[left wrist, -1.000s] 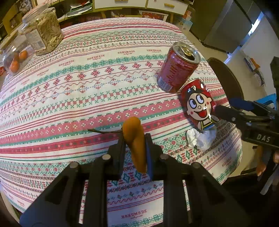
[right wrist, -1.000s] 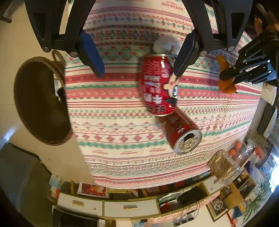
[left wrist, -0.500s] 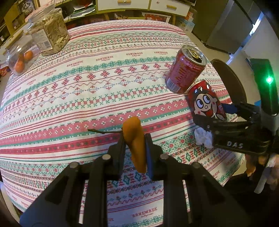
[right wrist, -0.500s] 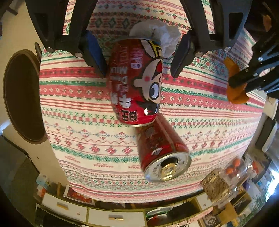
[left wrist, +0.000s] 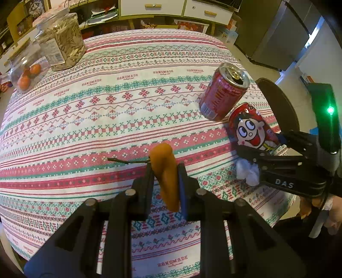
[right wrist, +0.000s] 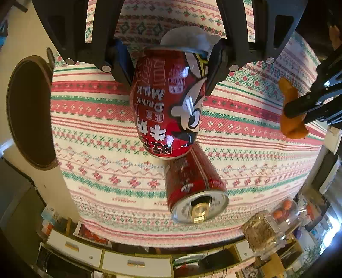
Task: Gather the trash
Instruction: 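Carry both items over the bin and open the left tool to drop the orange piece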
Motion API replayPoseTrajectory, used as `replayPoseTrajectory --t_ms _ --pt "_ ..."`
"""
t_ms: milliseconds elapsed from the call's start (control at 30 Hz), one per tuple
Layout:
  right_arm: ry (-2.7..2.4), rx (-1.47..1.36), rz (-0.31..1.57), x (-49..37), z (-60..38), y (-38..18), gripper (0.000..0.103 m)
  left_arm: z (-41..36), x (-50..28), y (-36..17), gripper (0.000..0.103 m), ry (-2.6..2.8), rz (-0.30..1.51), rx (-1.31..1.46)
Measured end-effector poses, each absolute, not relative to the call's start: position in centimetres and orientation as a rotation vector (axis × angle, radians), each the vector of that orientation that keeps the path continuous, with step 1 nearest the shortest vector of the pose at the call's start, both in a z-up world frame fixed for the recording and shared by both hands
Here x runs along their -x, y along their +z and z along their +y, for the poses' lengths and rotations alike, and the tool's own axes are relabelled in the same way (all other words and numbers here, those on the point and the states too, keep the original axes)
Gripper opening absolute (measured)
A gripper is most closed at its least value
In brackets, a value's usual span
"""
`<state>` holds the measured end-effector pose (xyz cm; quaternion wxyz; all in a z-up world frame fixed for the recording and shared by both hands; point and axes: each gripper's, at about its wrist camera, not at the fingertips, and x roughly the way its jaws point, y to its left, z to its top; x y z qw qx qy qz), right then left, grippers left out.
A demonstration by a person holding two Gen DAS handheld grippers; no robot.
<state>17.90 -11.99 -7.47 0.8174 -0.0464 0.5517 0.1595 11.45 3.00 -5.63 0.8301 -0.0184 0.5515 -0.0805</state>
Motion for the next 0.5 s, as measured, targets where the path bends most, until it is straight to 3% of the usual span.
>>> replayPoseTrajectory --t_ms 500 --pt "0.293 -0.046 1.115 -17.1 -18.5 -4.2 0.061 -0.6 -12.3 -4.4 0.023 -0.234 1.134 0.029"
